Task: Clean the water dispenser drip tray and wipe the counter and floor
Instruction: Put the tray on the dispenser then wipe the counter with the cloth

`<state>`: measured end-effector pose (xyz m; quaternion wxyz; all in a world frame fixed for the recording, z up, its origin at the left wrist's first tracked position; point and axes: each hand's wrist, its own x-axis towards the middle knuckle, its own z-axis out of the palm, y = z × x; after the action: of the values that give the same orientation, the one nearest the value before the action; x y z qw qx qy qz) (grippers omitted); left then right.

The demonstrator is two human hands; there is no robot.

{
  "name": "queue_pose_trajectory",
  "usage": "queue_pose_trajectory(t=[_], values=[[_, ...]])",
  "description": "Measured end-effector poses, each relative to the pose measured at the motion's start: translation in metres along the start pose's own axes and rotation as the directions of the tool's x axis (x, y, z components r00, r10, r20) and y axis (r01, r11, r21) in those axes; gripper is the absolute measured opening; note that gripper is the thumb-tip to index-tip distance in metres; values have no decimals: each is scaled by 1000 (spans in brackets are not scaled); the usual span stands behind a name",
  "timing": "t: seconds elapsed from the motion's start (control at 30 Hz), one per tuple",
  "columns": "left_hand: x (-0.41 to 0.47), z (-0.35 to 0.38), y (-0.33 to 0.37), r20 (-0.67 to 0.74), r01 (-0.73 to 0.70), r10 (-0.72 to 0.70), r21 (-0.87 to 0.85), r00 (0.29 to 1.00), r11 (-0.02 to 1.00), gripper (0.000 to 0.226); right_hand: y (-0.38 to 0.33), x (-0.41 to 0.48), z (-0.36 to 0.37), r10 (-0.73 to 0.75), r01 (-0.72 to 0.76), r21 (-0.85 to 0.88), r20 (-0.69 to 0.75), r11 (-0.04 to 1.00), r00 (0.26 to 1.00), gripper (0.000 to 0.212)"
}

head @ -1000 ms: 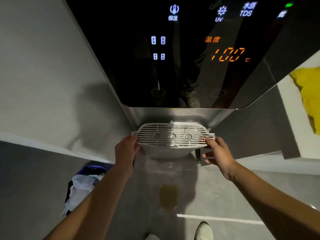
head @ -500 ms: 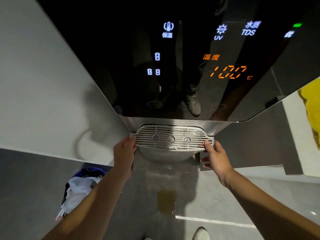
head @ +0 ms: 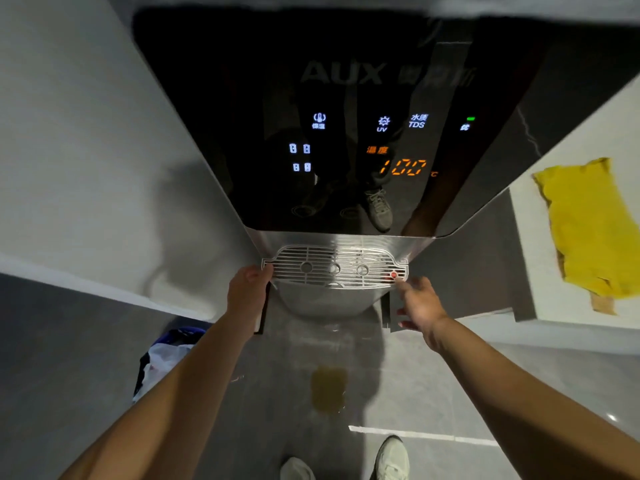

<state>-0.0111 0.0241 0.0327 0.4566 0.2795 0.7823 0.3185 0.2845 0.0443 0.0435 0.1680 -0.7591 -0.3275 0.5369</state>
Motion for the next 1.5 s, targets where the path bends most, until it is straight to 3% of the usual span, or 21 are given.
queue_pose_trajectory(t=[0.13,0.23,0.37,0.47,0.57,0.7,0.77,0.83,0.9,1.03,1.1,1.17,1.23,1.3,1.5], values=[[-47,-22,29,2,-22,22,-21,1000,1000,16,-9,-65,-29,-97,103,-92,75,990,993,22],[-96,-36,52,131,-32,44,-97,990,995,11,-13,-121,-66,-208,231,-186,135,955,969,5],[-161,-47,77,214,-234,226,13,950,972,13,-28,-175,-127,-410,431,-238,135,870,902,19],[-208,-40,91,207,-356,340,45,918,934,13,-44,-168,-179,-622,571,-392,-3,721,783,12],[-235,-25,100,201,-430,409,75,890,900,15,-64,-122,-214,-735,579,-614,-3,536,678,31],[-267,17,132,196,-438,412,114,890,892,17,-69,-66,-257,-686,509,-833,240,218,687,56],[-279,40,146,211,-473,440,147,873,869,18,-61,-58,-269,-670,442,-887,247,134,700,56],[-293,64,162,209,-497,458,202,864,844,18,-46,-60,-275,-701,405,-901,189,154,687,49],[-300,88,177,217,-520,476,250,852,817,21,-36,-63,-281,-679,413,-879,152,239,718,44],[-305,135,212,272,-545,475,346,837,763,22,-27,-65,-303,-501,388,-742,81,548,862,37],[-306,162,228,289,-553,472,387,833,738,18,-28,-70,-322,-404,392,-532,99,751,909,34],[-303,194,242,338,-560,454,371,824,741,14,-25,-77,-348,-376,381,-178,62,907,925,29],[-297,231,253,397,-569,435,339,808,749,12,-17,-81,-378,-326,322,118,9,939,945,28],[-282,276,262,450,-626,453,389,770,676,19,-6,-80,-413,-282,285,289,-53,914,958,27],[-249,430,307,626,-791,491,411,606,453,41,5,-63,-538,-181,284,463,-254,840,950,32]])
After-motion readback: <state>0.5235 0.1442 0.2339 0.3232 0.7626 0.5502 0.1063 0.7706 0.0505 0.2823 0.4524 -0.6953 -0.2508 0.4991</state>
